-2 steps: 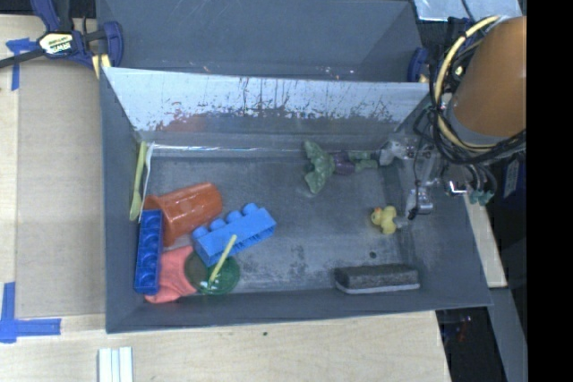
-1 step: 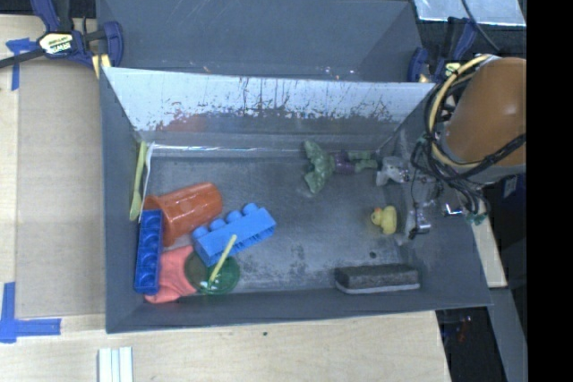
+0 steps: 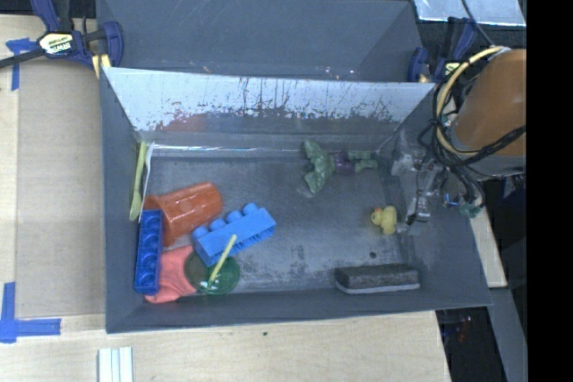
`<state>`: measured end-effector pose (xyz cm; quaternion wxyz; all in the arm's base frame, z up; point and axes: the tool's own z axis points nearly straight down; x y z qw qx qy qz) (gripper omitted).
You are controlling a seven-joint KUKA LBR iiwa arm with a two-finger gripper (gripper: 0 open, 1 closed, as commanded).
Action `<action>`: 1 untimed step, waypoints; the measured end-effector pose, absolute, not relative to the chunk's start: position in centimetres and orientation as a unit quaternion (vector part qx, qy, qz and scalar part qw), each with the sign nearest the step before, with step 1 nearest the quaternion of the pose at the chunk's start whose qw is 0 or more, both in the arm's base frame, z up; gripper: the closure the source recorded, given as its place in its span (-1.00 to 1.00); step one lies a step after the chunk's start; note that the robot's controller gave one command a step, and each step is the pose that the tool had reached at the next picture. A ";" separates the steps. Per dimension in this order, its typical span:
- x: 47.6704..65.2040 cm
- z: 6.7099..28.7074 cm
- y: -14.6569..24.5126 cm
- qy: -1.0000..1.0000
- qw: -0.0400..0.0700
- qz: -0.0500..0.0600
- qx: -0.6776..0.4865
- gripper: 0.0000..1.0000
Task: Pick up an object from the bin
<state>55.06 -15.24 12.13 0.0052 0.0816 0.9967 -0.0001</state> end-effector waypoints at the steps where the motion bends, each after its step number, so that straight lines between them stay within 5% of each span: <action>1: 54.8 12.5 -15.4 1.000 0.004 -0.001 0.023 -1.00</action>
Offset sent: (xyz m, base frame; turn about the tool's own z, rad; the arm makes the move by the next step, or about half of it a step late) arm 0.0007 -0.0044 -0.0513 0.1806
